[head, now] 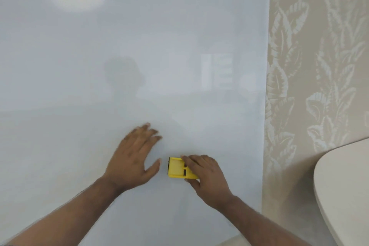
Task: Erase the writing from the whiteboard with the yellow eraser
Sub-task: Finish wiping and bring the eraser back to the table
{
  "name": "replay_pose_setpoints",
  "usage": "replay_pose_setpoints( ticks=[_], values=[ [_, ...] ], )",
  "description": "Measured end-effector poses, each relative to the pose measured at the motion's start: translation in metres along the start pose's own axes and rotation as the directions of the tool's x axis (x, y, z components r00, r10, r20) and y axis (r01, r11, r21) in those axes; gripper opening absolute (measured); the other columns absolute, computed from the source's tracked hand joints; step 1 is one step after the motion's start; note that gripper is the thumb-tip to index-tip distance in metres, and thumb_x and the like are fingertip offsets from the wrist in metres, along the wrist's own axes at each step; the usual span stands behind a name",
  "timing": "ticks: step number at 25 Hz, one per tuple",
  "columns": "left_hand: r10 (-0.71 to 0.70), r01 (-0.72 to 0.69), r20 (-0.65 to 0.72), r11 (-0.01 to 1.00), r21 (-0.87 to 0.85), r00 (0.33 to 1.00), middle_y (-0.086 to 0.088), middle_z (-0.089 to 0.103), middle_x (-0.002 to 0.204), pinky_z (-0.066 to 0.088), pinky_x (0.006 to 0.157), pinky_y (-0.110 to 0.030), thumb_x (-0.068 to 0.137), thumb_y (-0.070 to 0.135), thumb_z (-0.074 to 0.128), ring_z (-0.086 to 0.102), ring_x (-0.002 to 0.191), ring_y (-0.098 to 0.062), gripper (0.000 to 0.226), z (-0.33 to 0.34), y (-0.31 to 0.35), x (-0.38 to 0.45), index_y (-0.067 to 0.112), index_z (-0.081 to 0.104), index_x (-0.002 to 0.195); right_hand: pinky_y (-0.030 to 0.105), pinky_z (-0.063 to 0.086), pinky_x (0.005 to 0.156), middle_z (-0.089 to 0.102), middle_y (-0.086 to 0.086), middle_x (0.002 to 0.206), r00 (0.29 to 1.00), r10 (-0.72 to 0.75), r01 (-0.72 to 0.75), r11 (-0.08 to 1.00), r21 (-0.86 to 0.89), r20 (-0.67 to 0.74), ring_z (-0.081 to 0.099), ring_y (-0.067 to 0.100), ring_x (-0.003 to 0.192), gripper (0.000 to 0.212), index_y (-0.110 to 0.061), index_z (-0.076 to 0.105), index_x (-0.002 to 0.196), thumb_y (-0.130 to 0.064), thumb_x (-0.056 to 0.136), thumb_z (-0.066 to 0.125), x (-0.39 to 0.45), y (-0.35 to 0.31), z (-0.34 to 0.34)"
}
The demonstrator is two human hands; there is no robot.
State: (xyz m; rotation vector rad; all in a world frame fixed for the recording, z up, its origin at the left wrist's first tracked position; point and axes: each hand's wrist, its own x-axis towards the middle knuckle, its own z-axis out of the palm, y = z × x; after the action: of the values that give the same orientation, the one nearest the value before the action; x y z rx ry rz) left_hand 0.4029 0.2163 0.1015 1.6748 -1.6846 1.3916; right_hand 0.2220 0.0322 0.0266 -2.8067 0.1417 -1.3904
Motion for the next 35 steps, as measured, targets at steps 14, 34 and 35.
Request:
replay_pose_setpoints(
  ticks=[14,34,35],
  values=[
    [0.178,-0.027,0.274,0.878,-0.479,0.945,0.004,0.064,0.130,0.045,0.103,-0.032,0.086,0.051,0.068,0.062,0.120,-0.019,0.058,0.093,0.164,0.085,0.019,0.060,0.135,0.029,0.034,0.100,0.057,-0.003,0.127,0.951,0.305,-0.282,0.926,-0.250,0.056,0.049,0.021,0.114,0.071,-0.018,0.043,0.142,-0.032,0.080,0.074,-0.078,0.076,-0.138],
    [0.652,-0.123,0.259,0.480,-0.869,0.712,0.005,0.039,0.157,0.020,0.119,-0.025,0.096,0.046,0.059,0.029,0.148,-0.014,0.068,0.136,0.440,0.144,0.024,0.033,0.155,0.025,0.041,0.080,0.060,-0.009,0.100,0.528,0.845,-0.762,0.428,-0.485,-0.083,0.048,0.011,0.097,0.059,-0.029,0.057,0.123,-0.057,0.074,0.070,-0.293,0.053,-0.327],
    [0.687,-0.117,0.275,0.465,-0.877,0.672,0.005,0.038,0.158,0.020,0.119,-0.025,0.096,0.045,0.060,0.029,0.149,-0.014,0.069,0.137,0.449,0.142,0.024,0.032,0.155,0.027,0.043,0.079,0.060,-0.009,0.096,0.504,0.860,-0.772,0.407,-0.489,-0.079,0.048,0.011,0.094,0.056,-0.029,0.059,0.119,-0.057,0.072,0.069,-0.300,0.048,-0.328]
  ],
)
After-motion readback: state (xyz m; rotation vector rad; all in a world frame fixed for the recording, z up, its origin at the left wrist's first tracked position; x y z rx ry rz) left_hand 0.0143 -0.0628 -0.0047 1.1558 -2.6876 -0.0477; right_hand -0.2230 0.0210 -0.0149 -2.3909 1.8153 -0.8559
